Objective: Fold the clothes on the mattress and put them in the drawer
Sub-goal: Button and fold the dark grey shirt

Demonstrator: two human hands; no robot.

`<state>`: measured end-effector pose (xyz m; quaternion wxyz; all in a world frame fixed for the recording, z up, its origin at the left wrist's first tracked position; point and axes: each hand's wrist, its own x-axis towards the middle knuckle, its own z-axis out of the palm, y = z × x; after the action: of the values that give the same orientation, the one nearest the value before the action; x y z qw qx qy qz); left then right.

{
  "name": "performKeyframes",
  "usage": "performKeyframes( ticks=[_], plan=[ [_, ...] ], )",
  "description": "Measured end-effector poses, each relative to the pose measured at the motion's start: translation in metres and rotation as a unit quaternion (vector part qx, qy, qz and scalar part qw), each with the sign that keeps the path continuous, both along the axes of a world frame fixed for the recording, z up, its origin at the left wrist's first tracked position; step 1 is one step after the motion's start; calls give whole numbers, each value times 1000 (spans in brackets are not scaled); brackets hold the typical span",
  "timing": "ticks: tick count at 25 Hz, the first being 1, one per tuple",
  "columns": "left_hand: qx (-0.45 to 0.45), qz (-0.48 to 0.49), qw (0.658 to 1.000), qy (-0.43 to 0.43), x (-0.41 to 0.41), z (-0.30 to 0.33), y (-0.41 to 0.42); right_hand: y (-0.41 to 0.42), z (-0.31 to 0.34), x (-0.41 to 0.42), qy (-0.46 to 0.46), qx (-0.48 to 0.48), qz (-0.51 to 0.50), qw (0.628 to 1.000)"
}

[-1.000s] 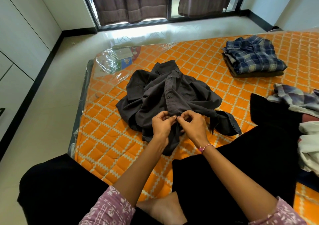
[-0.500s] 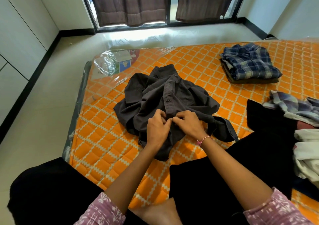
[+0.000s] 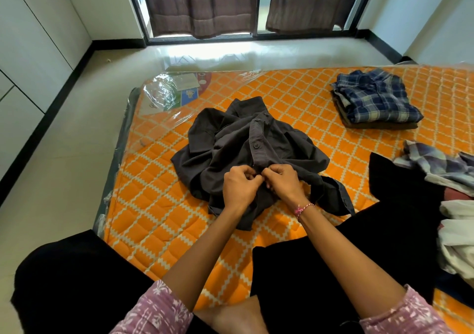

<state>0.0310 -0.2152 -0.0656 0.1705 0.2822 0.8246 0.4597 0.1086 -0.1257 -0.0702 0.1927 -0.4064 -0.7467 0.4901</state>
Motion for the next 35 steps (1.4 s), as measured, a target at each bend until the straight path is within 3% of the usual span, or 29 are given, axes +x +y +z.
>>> performKeyframes(
  ticks=[4,6,9,14,18,21,23,26,27,28,30,33,35],
  plan=[
    [-20,-27,998,51,-3,0,4,0,-1,0,0,-11,-4,1000],
    [13,-47,998,-48,-7,-3,5,1,-1,1,4,-32,-10,999],
    [56,-64,957,-279,-14,-5,3,7,4,5,16,-129,35,991],
    [72,-96,932,-343,-19,-5,-1,10,11,8,7,-100,82,992],
    [73,-106,862,-490,-14,-5,-6,17,23,13,-47,-119,114,985],
    [-147,-275,870,-382,-15,-5,-20,27,35,6,-28,65,5,997],
    [-236,-340,869,-271,-21,2,-24,29,41,-8,-60,109,40,991],
    [-113,-174,976,-59,-36,13,-14,22,27,-33,-168,113,126,971],
    [-75,-116,989,53,-42,16,-6,18,22,-38,-181,120,132,967],
    [-73,-90,981,158,-49,16,3,15,18,-40,-184,116,148,965],
    [-147,-120,950,249,-63,10,23,10,15,-40,-207,73,232,948],
    [-291,-206,900,251,-77,-6,41,10,18,-40,-292,8,383,876],
    [-354,-257,866,242,-83,-20,44,27,27,-45,-311,-80,394,861]
  ],
)
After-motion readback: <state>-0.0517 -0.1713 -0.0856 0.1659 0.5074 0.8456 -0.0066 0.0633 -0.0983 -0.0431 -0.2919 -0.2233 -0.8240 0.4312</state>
